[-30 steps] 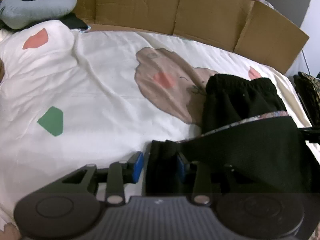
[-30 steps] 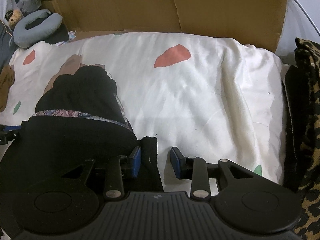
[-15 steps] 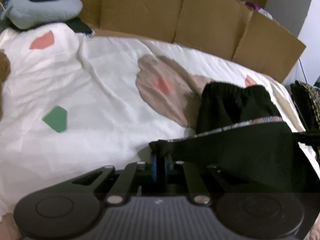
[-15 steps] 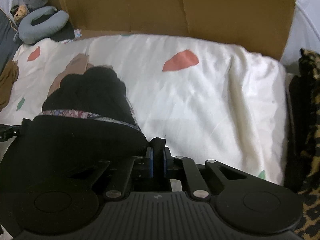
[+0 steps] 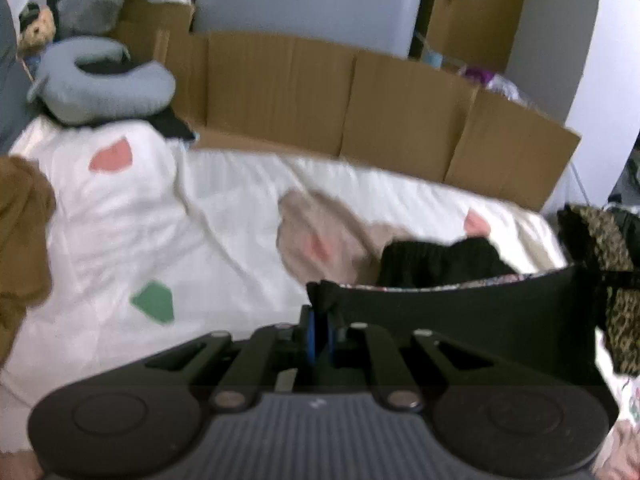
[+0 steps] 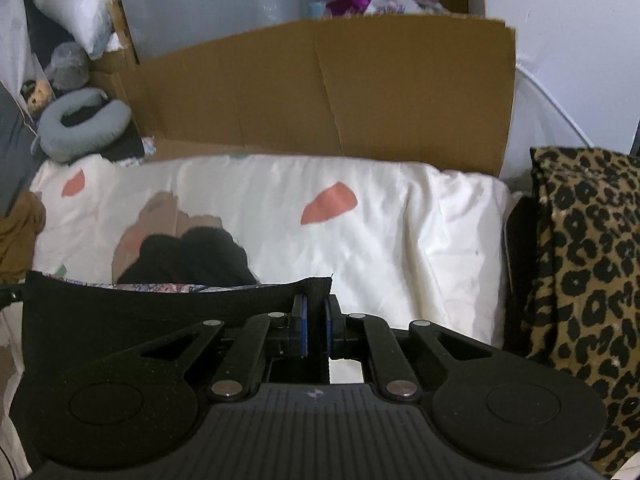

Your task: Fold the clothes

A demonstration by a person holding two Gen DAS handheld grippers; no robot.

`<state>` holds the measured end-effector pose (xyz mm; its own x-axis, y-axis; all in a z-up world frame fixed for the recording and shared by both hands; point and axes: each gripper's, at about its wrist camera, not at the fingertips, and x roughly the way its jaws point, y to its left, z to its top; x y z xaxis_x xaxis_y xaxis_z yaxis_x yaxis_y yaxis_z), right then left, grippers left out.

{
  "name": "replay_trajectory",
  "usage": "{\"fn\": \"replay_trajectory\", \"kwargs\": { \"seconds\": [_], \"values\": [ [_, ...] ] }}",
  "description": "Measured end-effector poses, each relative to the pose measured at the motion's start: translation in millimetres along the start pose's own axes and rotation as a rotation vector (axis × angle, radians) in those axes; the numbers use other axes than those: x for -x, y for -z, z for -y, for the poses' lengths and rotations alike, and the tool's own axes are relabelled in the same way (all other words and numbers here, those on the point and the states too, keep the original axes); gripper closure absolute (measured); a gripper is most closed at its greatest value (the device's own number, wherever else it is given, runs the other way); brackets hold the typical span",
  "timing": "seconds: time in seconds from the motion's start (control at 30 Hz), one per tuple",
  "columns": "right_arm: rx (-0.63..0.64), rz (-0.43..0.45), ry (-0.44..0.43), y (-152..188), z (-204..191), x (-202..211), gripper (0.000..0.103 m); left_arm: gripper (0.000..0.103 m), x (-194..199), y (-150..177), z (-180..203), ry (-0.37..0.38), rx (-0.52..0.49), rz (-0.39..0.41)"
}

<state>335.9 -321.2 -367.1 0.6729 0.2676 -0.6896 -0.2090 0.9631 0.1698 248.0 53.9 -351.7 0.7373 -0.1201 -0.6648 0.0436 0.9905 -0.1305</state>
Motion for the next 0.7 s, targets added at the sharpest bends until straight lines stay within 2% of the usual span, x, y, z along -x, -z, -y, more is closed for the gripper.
{"fn": "replay_trajectory", "kwargs": {
  "seconds": [0.3,0.43,0.7],
  "values": [
    [-0.018,0.078,0.011,-19,2,16,0.097,0.097,-7,-38,9,0.017,-0.072,0.054],
    [-0.029,0.072,0.026,-25,4,8,0.097,0.097,-27,-45,12,0.015,-0.116,0.039],
    [-0.014,0.029,0.068,-25,6,-14,0.097,0.097,-65,-41,8,0.012,-0.099,-0.02]
  ]
}}
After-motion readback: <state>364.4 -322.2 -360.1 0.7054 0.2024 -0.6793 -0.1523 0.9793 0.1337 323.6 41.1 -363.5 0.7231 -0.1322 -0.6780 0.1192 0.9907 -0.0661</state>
